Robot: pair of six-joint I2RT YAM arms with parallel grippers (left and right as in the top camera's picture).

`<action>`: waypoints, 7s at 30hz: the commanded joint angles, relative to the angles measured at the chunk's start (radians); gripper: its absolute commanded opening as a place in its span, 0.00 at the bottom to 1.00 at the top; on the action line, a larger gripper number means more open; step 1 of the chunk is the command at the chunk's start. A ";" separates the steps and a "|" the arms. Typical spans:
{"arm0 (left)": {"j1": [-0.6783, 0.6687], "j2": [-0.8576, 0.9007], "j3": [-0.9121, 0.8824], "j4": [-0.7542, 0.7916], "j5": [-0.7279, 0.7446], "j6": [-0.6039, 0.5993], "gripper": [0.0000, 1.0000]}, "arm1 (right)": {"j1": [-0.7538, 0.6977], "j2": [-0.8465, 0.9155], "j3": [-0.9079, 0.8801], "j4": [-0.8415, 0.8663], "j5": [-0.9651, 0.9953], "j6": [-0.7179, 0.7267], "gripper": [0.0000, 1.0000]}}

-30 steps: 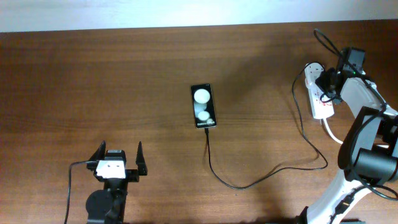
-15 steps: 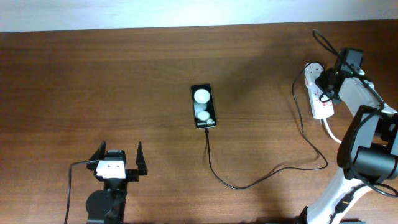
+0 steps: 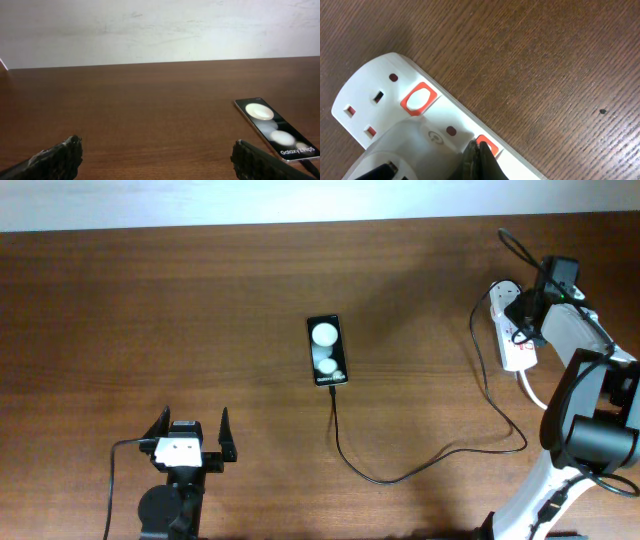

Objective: Plug charger to phone and switch on socket

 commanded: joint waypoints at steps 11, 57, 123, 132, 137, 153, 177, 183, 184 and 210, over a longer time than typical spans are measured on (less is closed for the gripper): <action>0.003 -0.003 -0.010 0.003 0.011 0.016 0.99 | 0.078 0.043 -0.012 -0.047 -0.135 -0.006 0.04; 0.003 -0.003 -0.010 0.003 0.011 0.015 0.99 | 0.294 -0.940 -0.011 -0.830 -0.049 -0.254 0.99; 0.003 -0.003 -0.010 0.003 0.011 0.016 0.99 | 0.320 -2.064 -1.399 0.334 -0.030 -0.420 0.99; 0.003 -0.003 -0.010 0.003 0.011 0.016 0.99 | 0.320 -2.064 -1.399 0.328 -0.088 -0.664 0.99; 0.003 -0.003 -0.010 0.003 0.011 0.016 0.99 | 0.320 -2.064 -1.399 0.327 -0.090 -0.669 0.99; 0.009 -0.009 -0.010 0.003 0.011 0.016 0.99 | 0.320 -2.064 -1.399 0.327 -0.090 -0.669 0.99; 0.097 -0.009 -0.048 0.080 0.105 0.203 0.99 | 0.320 -2.064 -1.399 0.327 -0.090 -0.669 0.99; 0.097 -0.009 -0.048 0.079 0.080 0.084 0.99 | 0.320 -2.064 -1.399 0.327 -0.090 -0.669 0.99; 0.097 -0.009 -0.048 0.079 0.080 0.073 0.99 | 0.320 -2.064 -1.399 0.327 -0.090 -0.669 0.99; 0.097 -0.009 -0.047 0.078 0.079 0.061 0.99 | 0.320 -2.064 -1.399 0.327 -0.090 -0.669 0.99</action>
